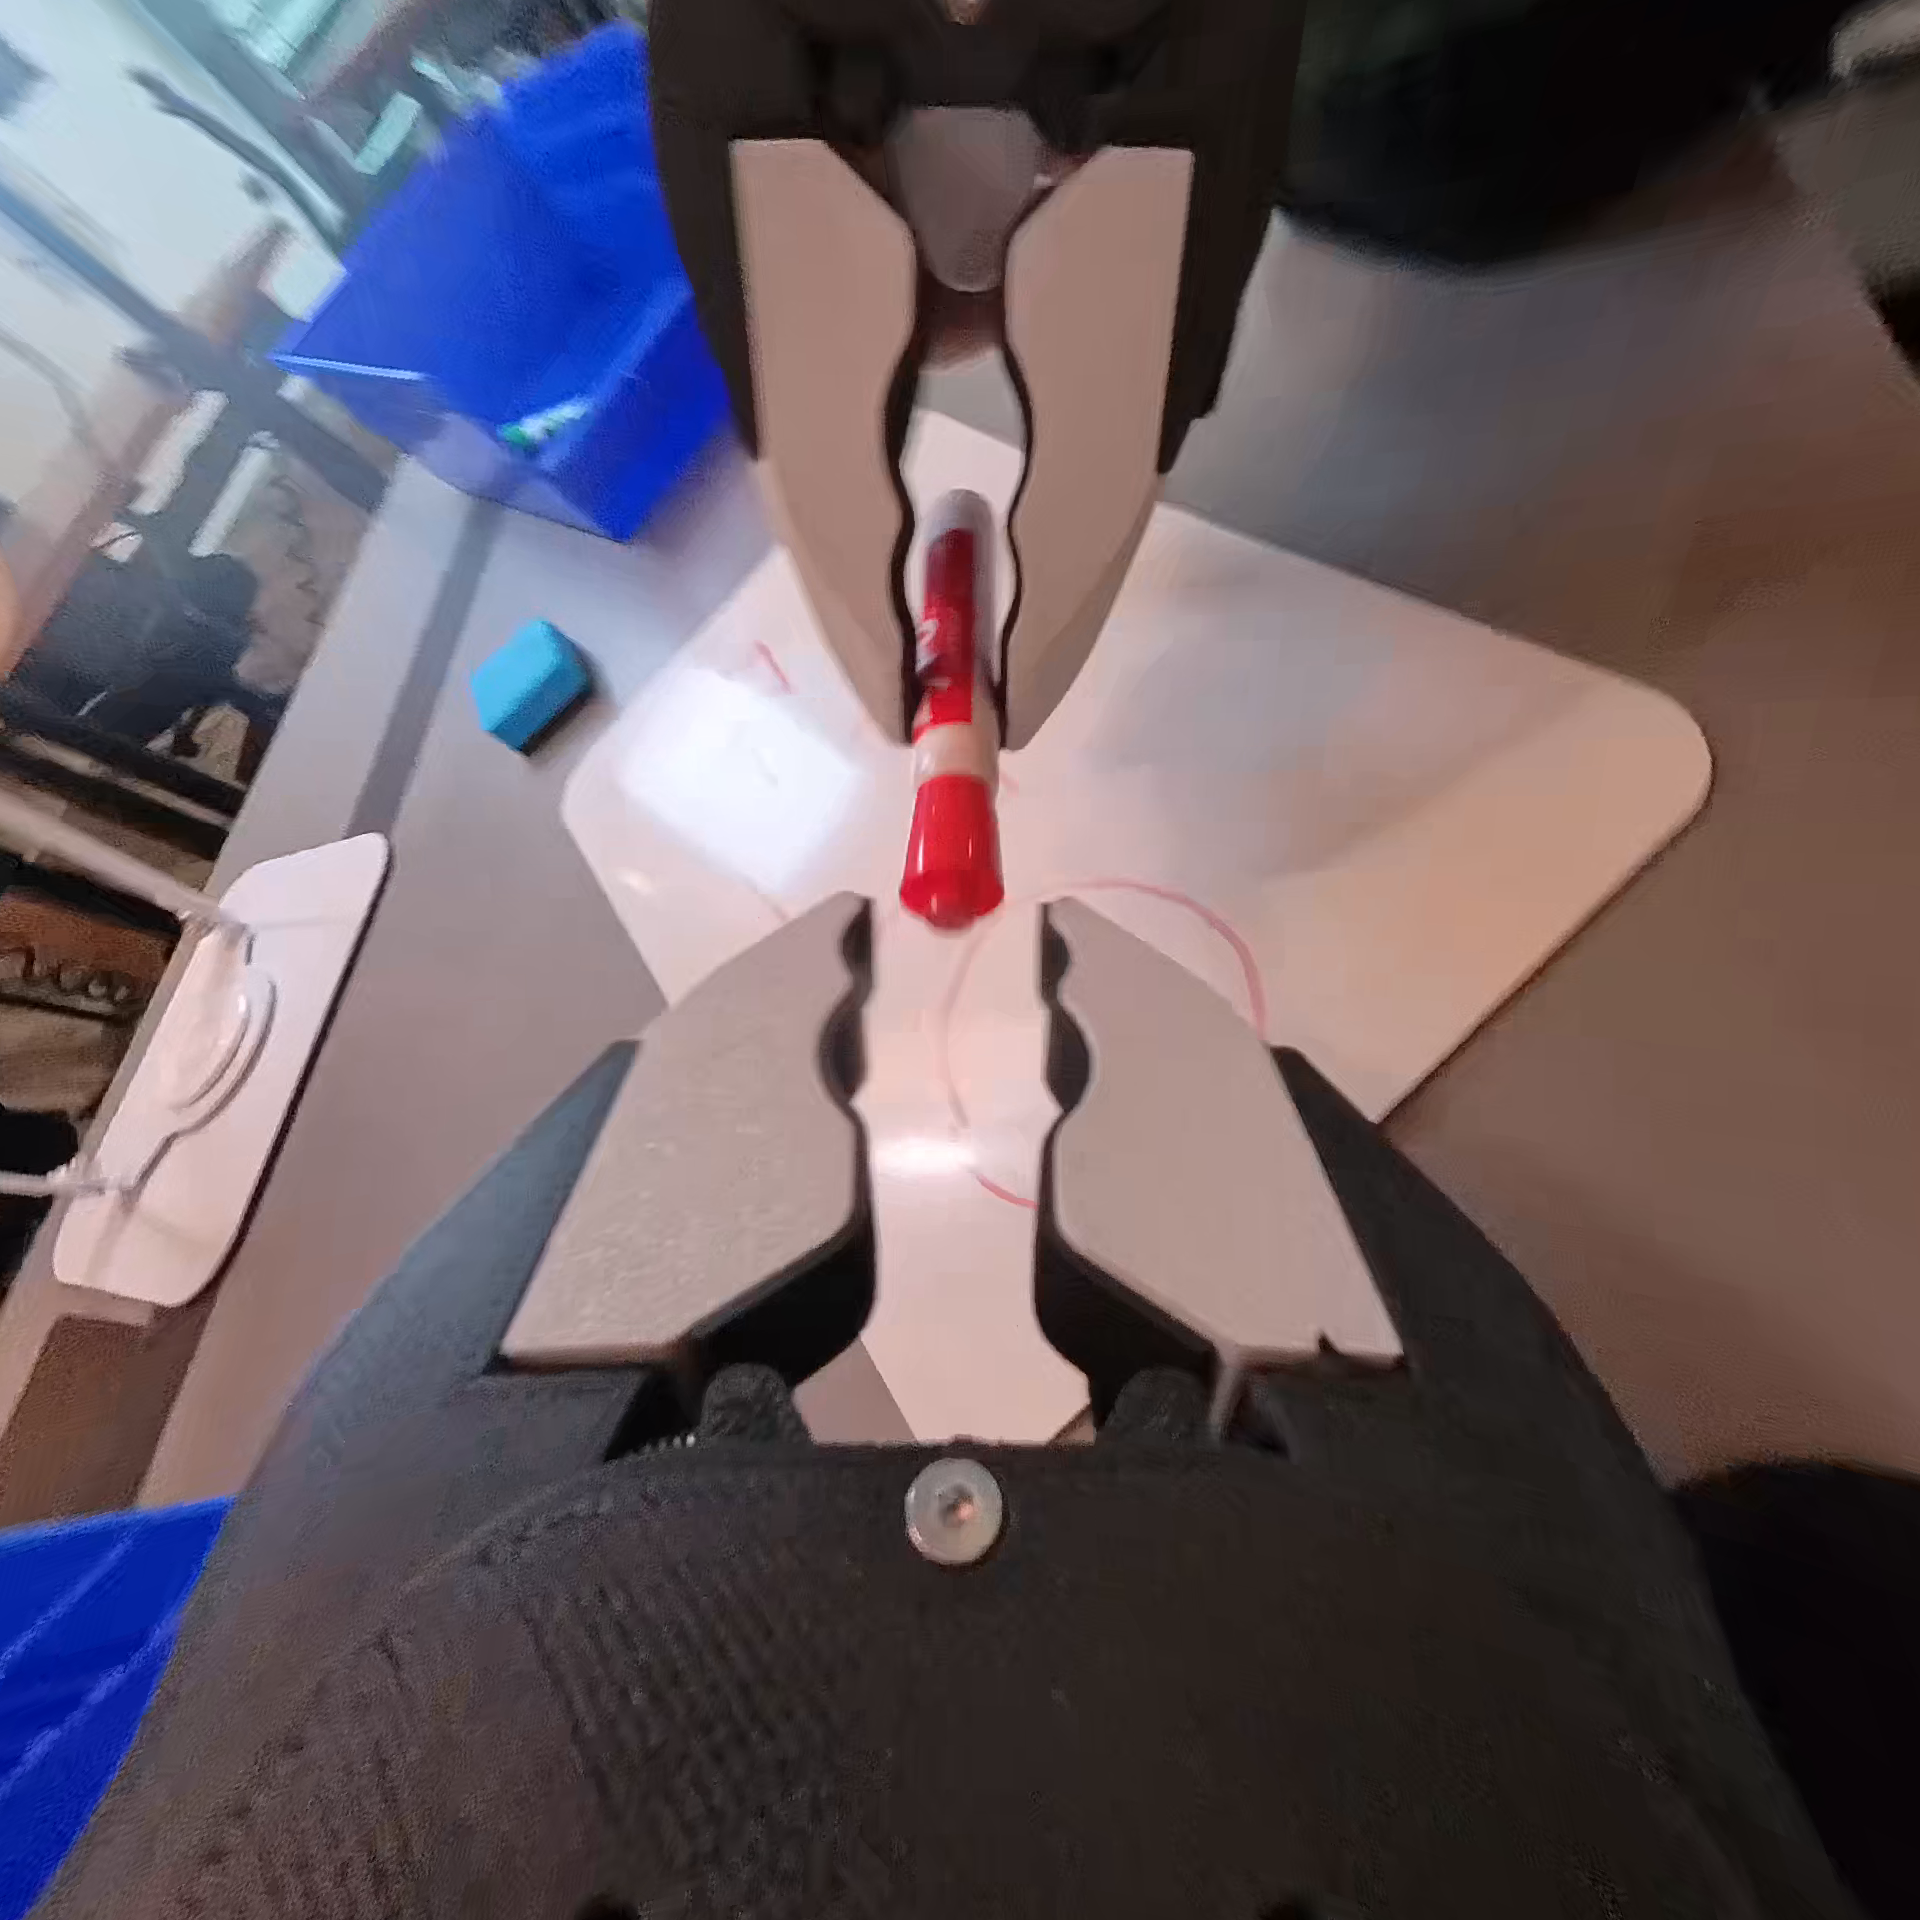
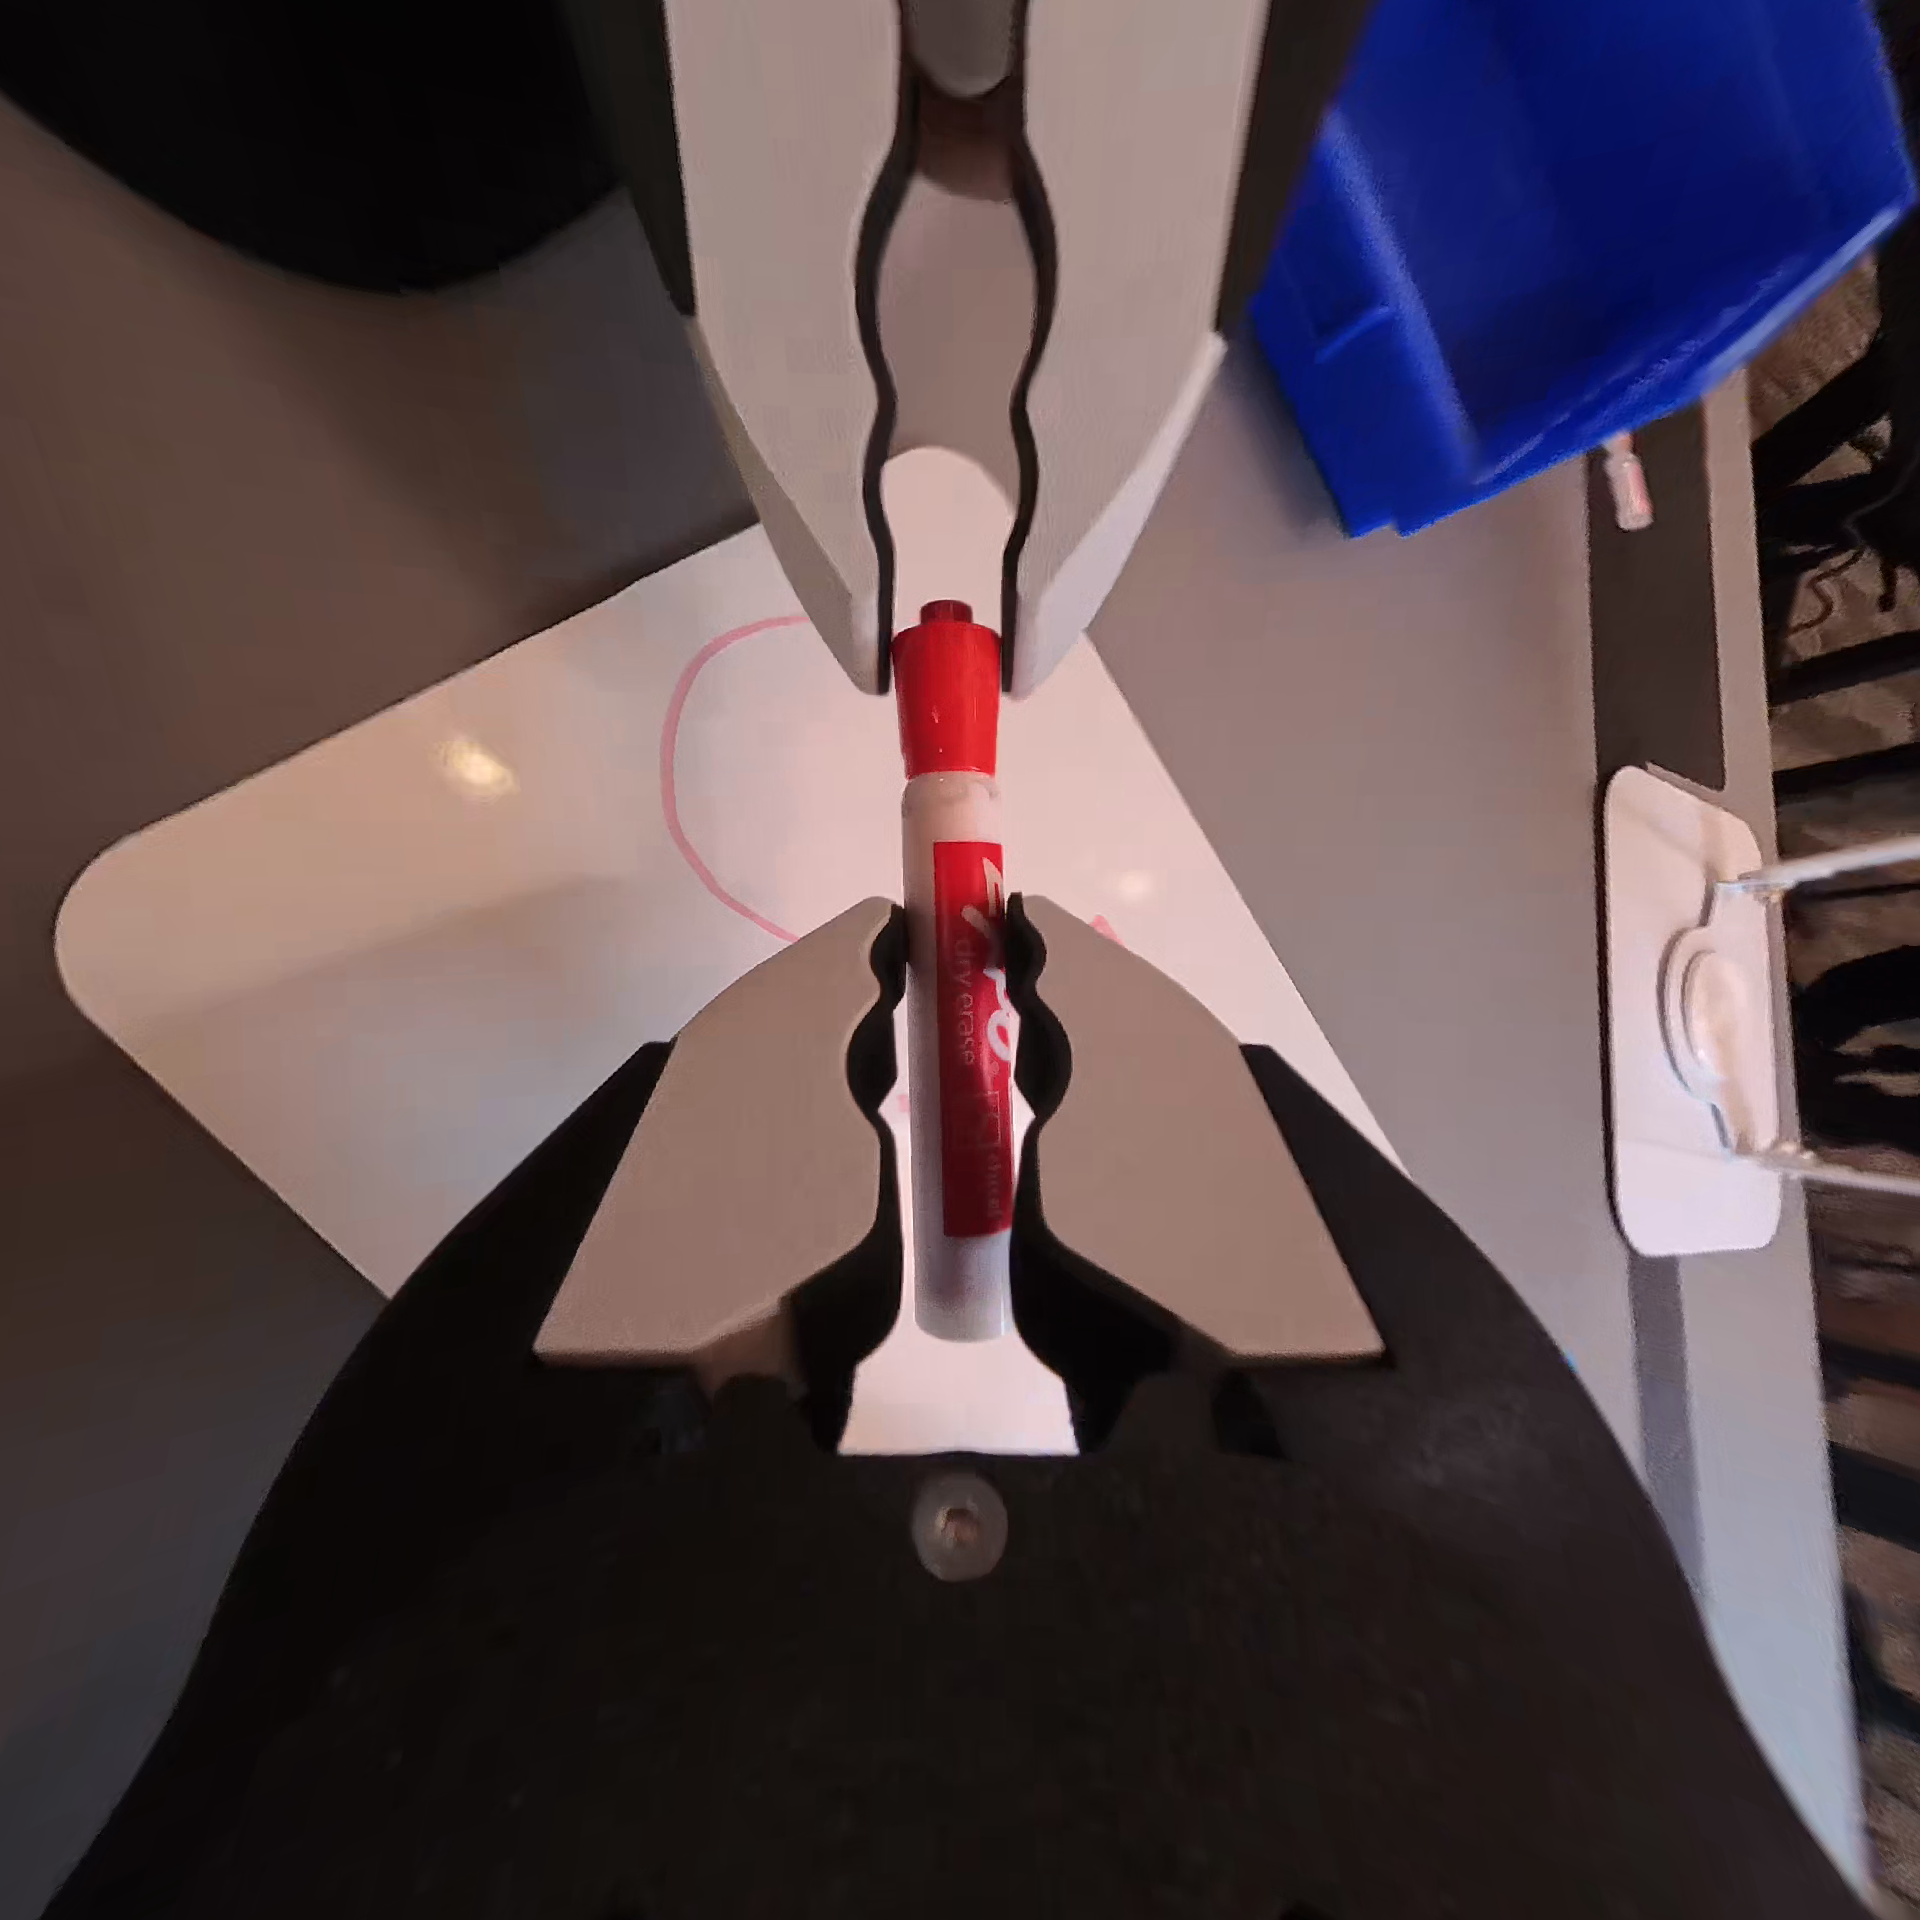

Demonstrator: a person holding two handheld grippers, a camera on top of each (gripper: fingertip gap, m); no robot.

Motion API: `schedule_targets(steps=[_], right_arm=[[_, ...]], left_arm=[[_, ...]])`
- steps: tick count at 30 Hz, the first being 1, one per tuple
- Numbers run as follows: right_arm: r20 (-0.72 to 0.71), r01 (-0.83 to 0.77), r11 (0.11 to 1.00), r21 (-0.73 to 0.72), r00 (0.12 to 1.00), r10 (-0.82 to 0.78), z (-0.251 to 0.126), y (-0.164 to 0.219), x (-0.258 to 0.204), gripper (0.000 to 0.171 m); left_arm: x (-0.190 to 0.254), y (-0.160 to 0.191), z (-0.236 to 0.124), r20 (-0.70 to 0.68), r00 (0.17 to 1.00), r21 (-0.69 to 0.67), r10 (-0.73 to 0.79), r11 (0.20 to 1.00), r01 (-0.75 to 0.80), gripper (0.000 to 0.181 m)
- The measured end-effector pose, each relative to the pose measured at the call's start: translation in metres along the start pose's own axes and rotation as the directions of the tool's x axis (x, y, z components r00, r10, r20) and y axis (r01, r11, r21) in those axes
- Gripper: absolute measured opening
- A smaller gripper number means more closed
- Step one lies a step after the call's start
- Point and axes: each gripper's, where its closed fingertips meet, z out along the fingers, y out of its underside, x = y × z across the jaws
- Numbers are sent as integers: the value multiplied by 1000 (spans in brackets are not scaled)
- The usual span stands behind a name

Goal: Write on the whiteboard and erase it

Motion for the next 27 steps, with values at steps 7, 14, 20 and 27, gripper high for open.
schedule_targets(steps=[7,14,20,27], right_arm=[[-289,-391,918,73,872,394,-101,64,124,18],[-591,-905,396,153,238,771,-196,271,253,18],[-655,-978,-14,209,-150,741,-157,385,246,18],[-678,-984,-101,146,-174,714,-132,418,232,26]], left_arm=[[-35,-4,-39,15,946,314,-322,900,302,12],[-38,7,-40,48,941,322,-336,897,304,0],[-34,15,-30,79,942,303,-327,908,290,0],[-32,19,-27,68,944,302,-322,909,288,0]])
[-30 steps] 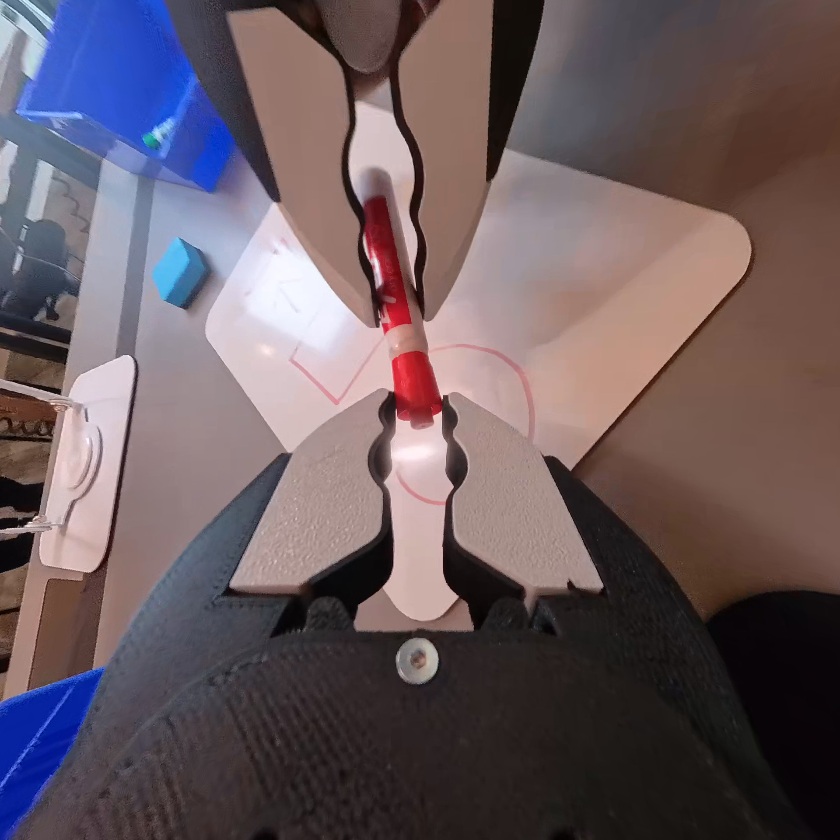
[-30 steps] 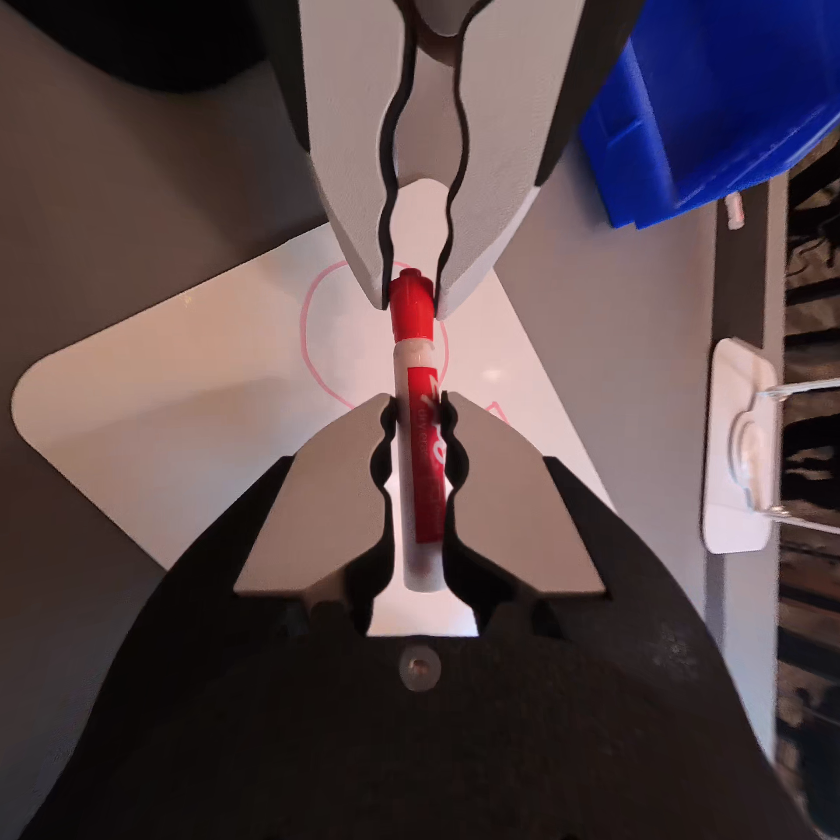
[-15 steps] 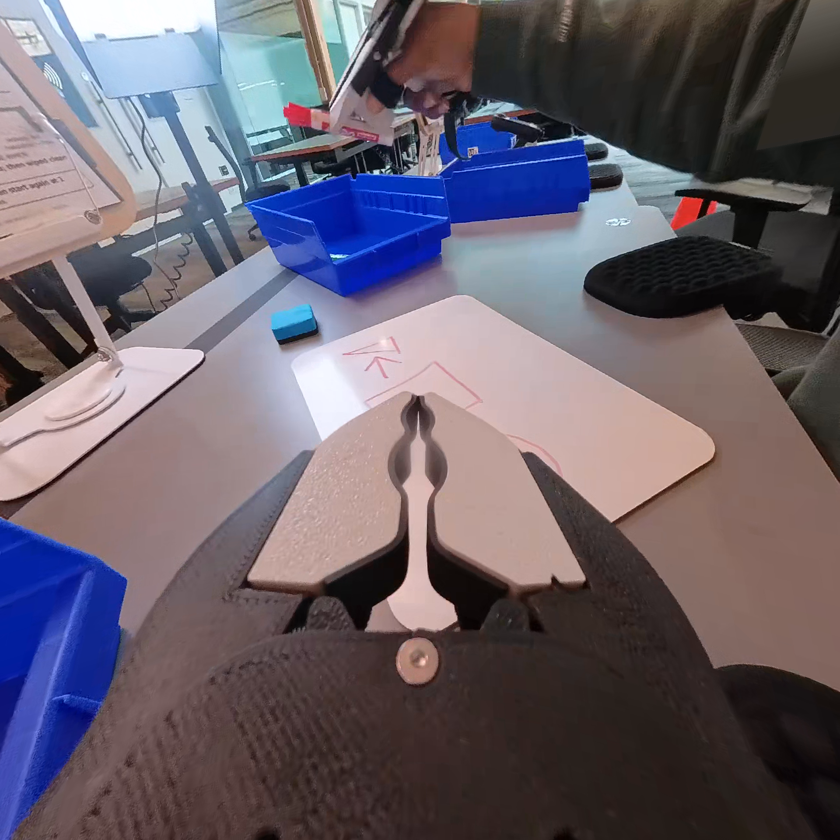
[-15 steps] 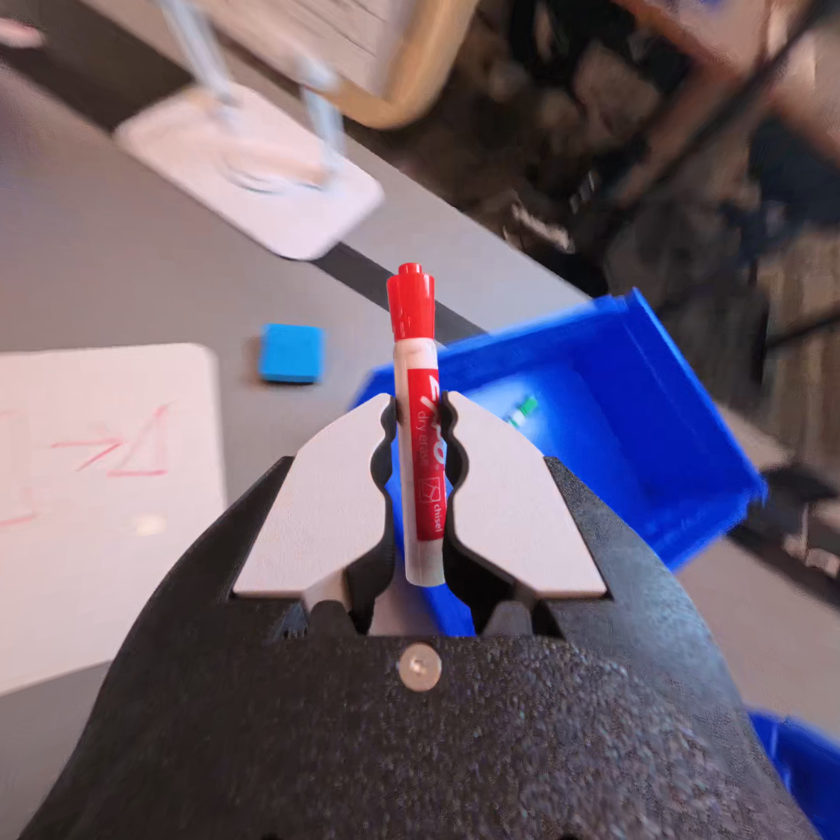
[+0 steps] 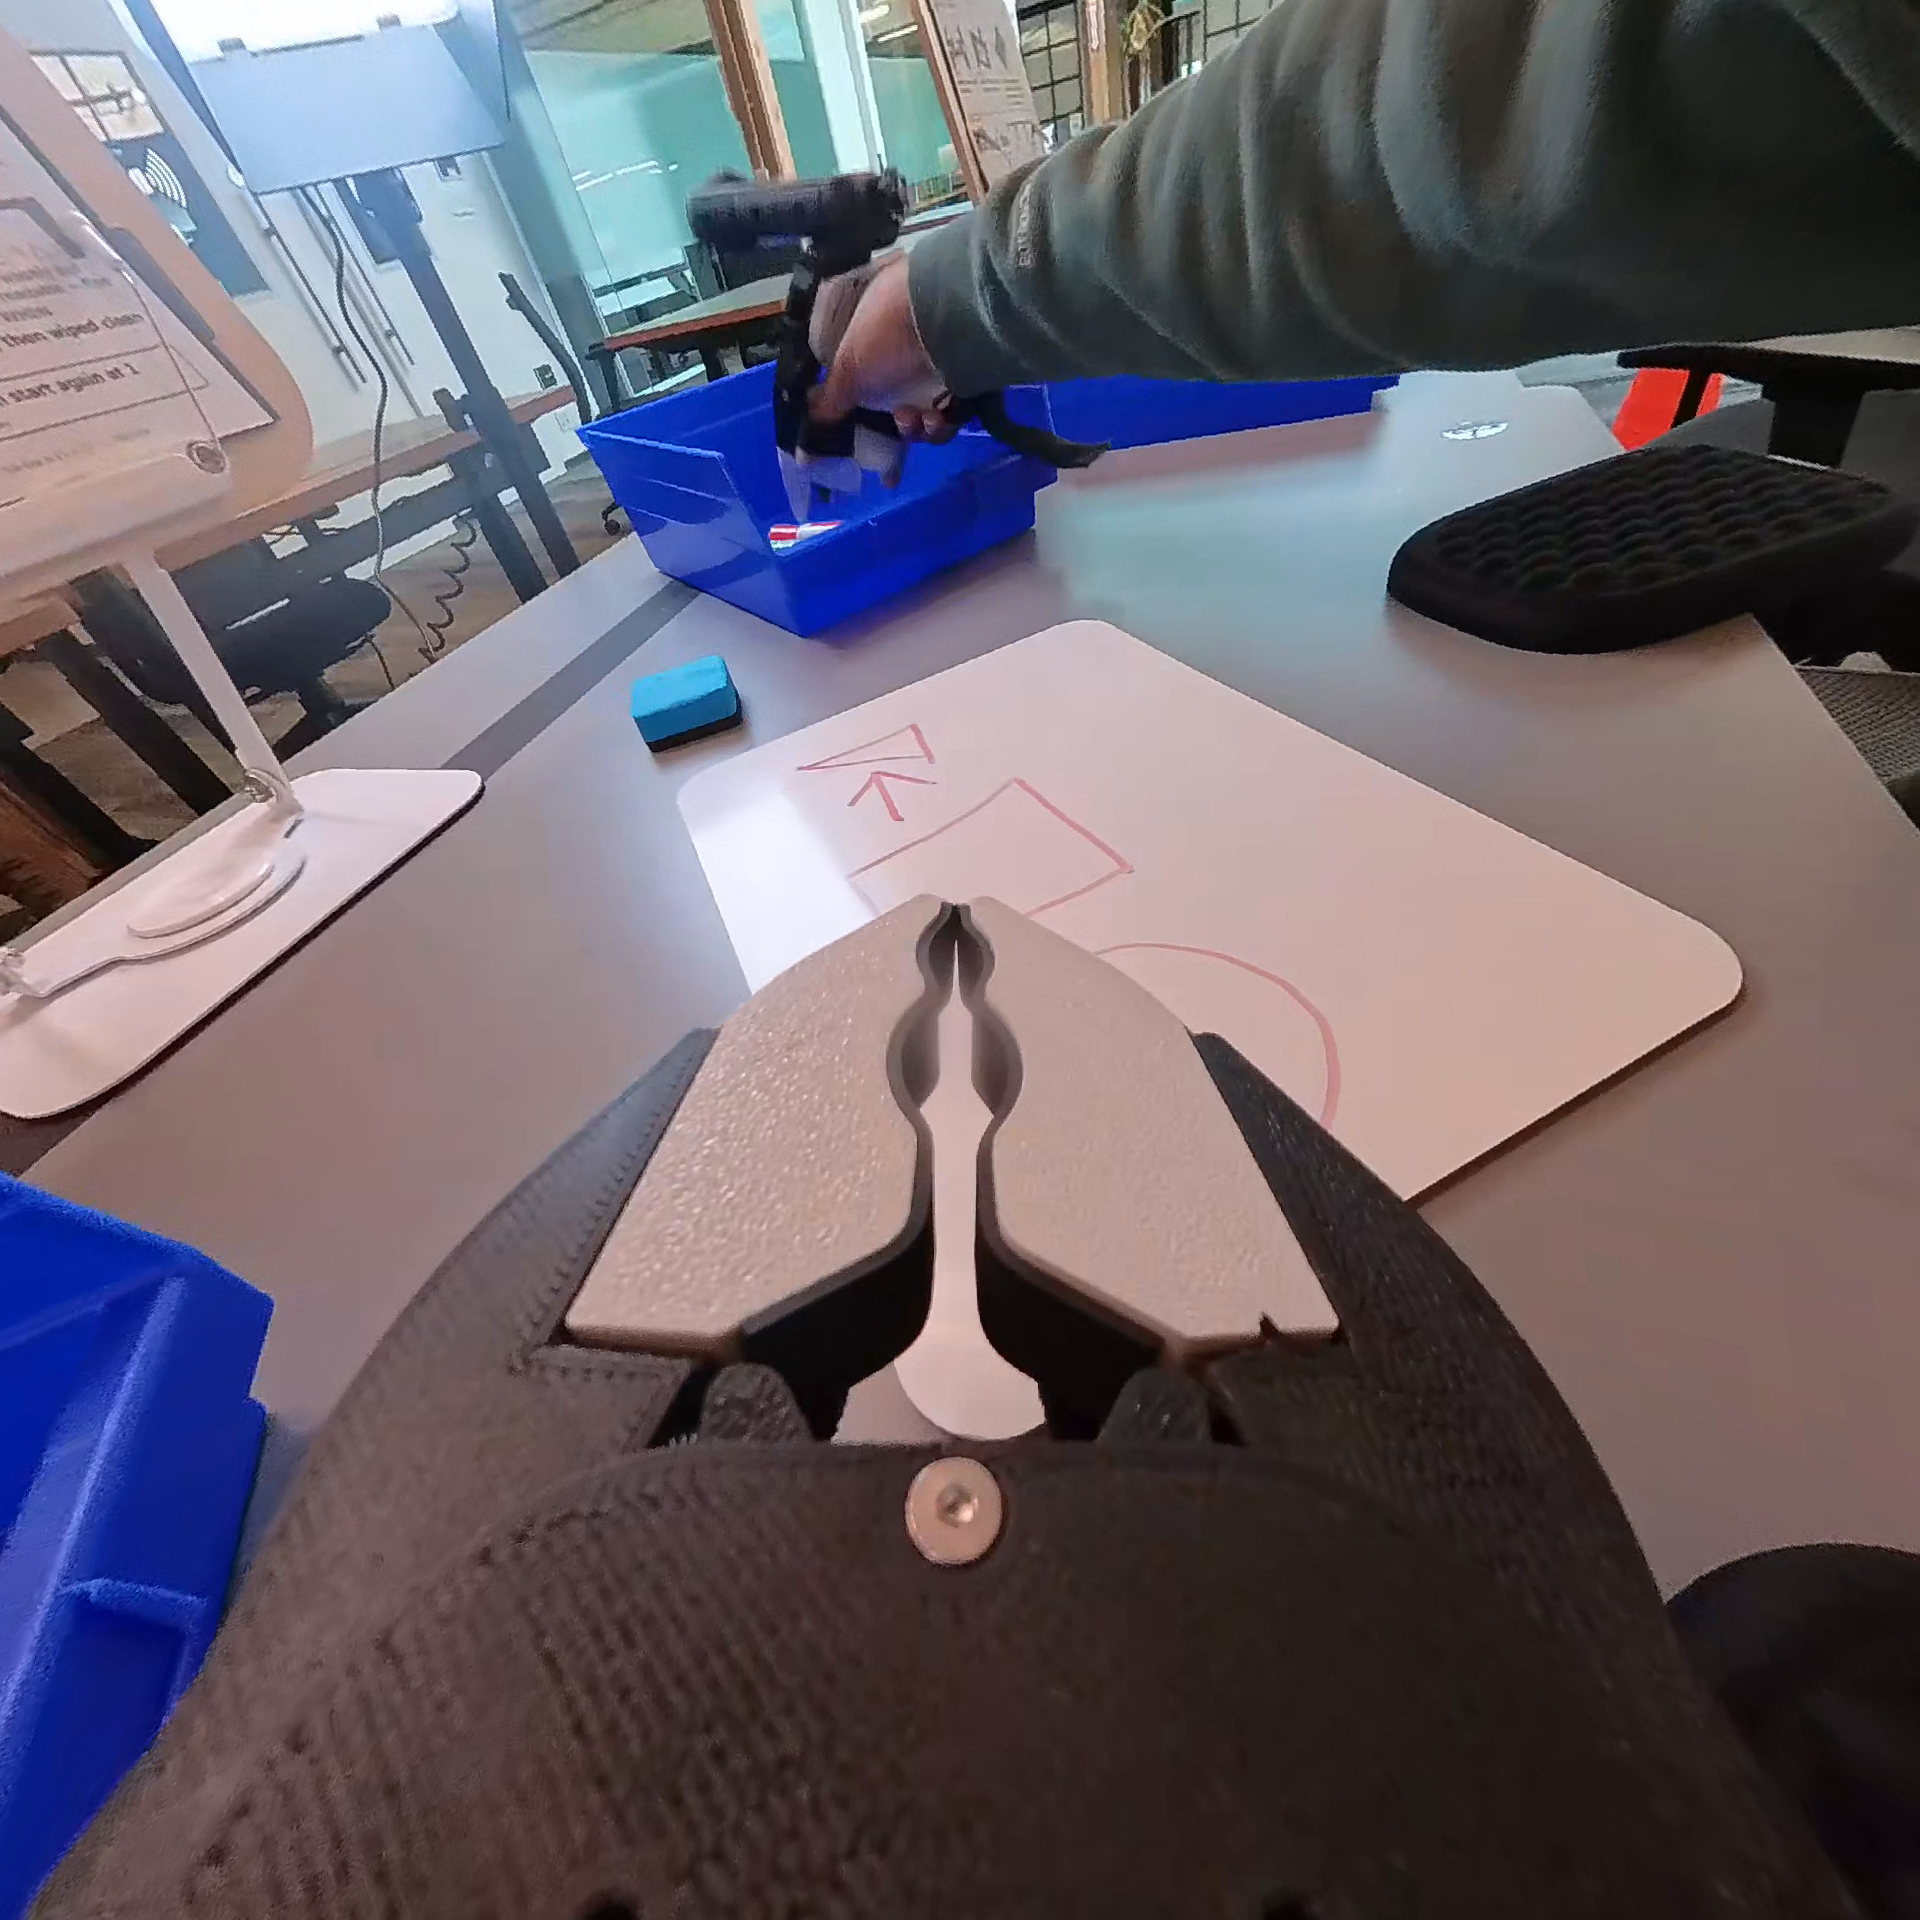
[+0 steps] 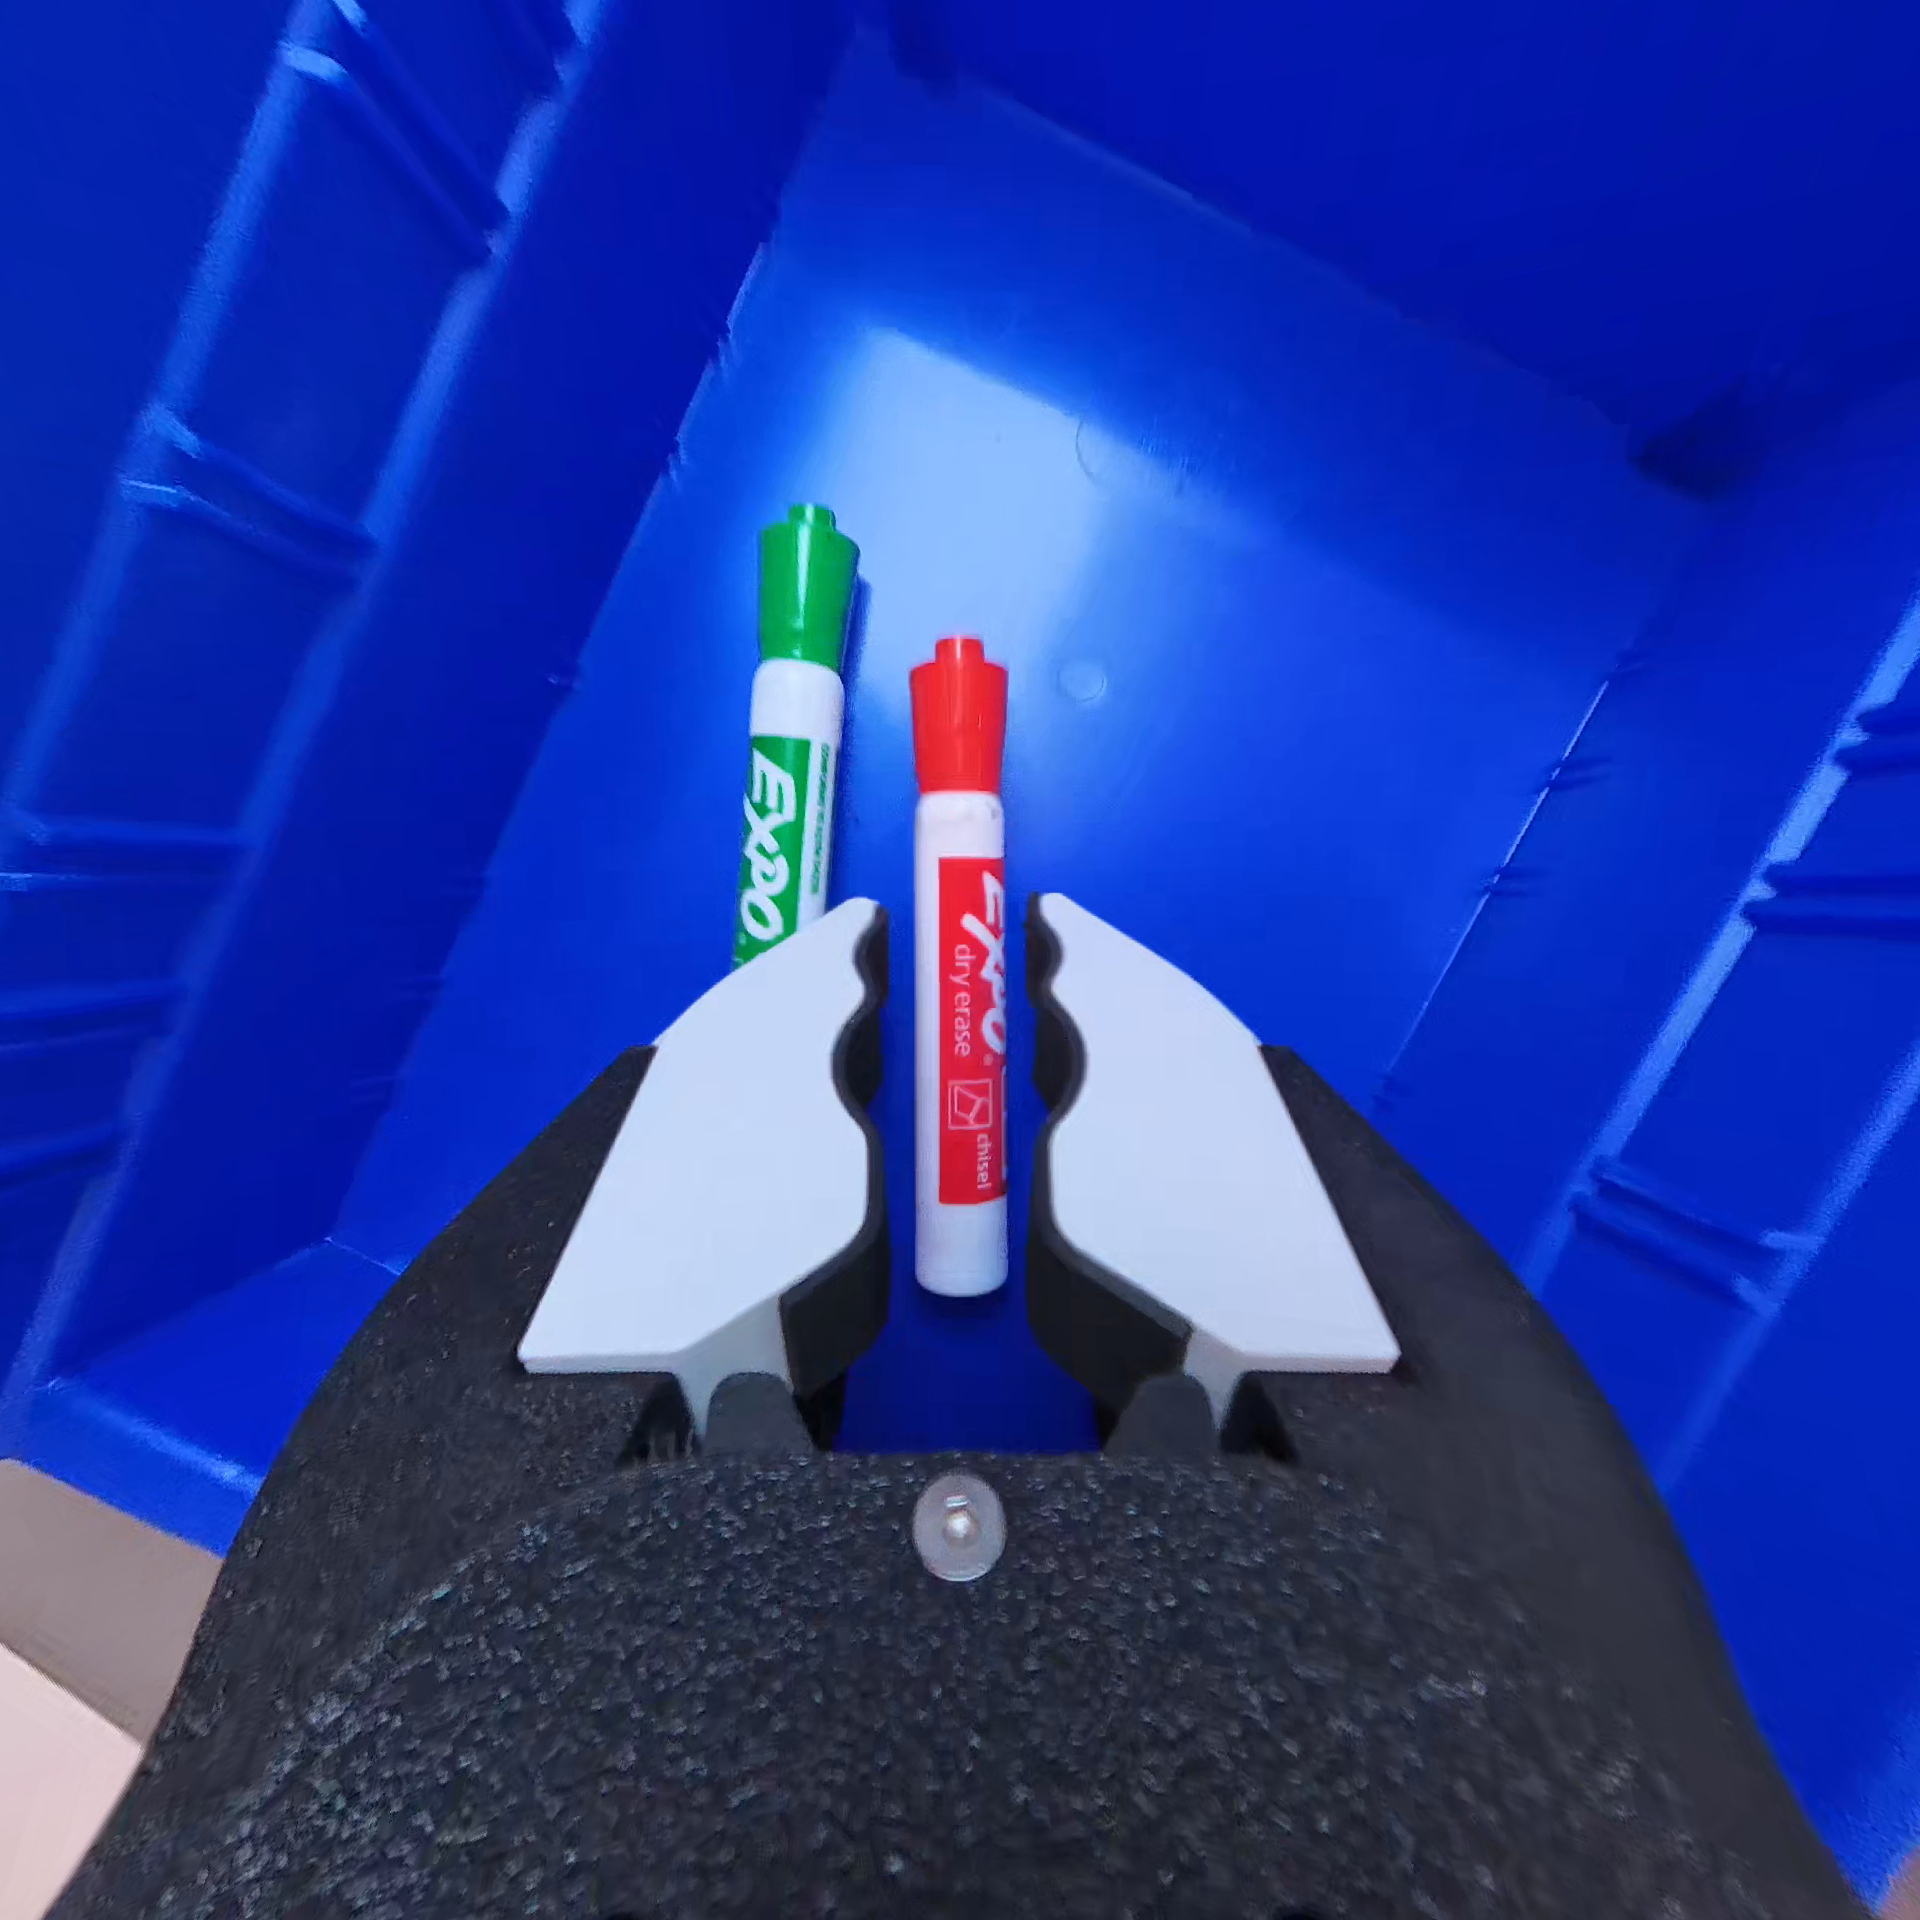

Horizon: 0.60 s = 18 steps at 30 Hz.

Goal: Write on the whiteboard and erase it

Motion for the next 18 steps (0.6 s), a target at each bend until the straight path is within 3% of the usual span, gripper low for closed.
schedule_targets(steps=[2,5,7,9,14,18], right_arm=[[16,46,983,179,999,-50,-24,-34,-8,40],[137,95,838,537,971,-198,-104,-88,-59,48],[183,163,757,633,919,-350,-150,-89,-104,50],[215,251,719,648,846,-488,-175,-67,-147,51],[297,397,678,619,681,-669,-173,19,-218,52],[333,452,739,500,687,-646,-117,66,-235,54]], left_arm=[[-3,4,0,4,1000,-12,-9,1000,9,0],[-7,10,1,15,1000,-27,-26,999,26,0],[-12,12,1,35,999,-37,-26,999,27,0],[-18,12,-1,64,998,-39,-25,999,28,0],[-40,6,-12,165,986,-16,-34,999,37,0],[-49,6,-16,204,978,-11,-45,999,48,0]])
